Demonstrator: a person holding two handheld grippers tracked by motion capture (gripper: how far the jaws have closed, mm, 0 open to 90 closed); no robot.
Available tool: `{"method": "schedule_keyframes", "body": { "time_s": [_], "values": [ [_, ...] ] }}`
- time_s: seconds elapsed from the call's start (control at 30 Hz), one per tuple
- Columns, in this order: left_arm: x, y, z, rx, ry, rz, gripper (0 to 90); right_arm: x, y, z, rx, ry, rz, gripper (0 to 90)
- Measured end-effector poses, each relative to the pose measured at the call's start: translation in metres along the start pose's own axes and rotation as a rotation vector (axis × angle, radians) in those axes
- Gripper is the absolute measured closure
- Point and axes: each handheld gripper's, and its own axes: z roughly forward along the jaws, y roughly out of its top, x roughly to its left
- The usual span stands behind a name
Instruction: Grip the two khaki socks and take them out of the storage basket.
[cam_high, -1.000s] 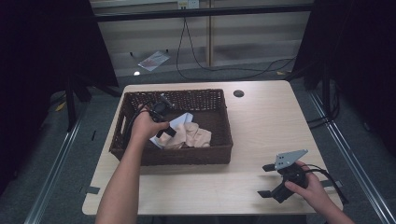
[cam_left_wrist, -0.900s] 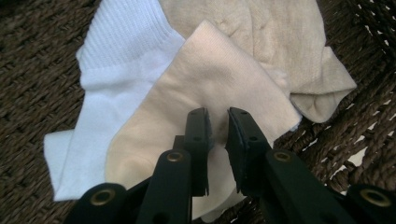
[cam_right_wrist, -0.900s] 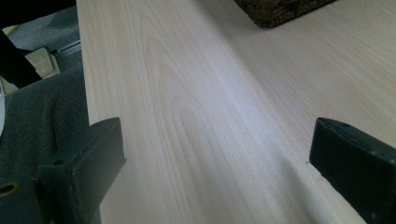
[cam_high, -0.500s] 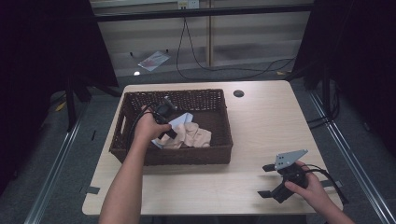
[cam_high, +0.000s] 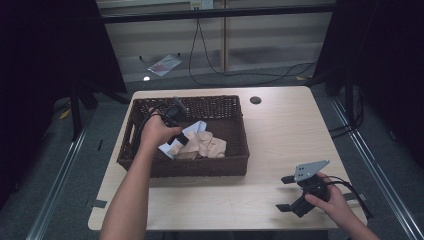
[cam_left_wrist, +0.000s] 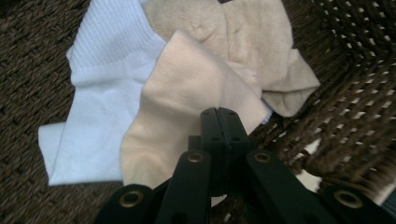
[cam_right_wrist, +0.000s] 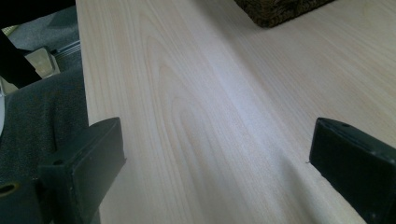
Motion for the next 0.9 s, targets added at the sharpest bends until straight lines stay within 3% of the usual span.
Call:
{"method": "schedule_keyframes", "body": {
  "time_s": [0.33,0.57,0.73,0.9],
  "values": [
    [-0.012,0.007,-0.036,-0.024,-0.047,-0.005,90.0,0.000,0.000,0.000,-0.003,0.000,-0.003,2.9],
    [-0.022,0.014,-0.057,-0.043,-0.053,-0.014,90.0,-0.001,0.000,0.001,-0.005,-0.004,-0.008,2.9],
    [-0.032,0.018,-0.073,-0.043,-0.072,-0.001,90.0,0.000,0.000,0.001,0.000,0.001,-0.003,2.9],
    [-0.041,0.022,-0.088,-0.044,-0.065,0.007,90.0,0.000,0.000,0.001,-0.002,0.002,-0.002,2.9]
  ]
}}
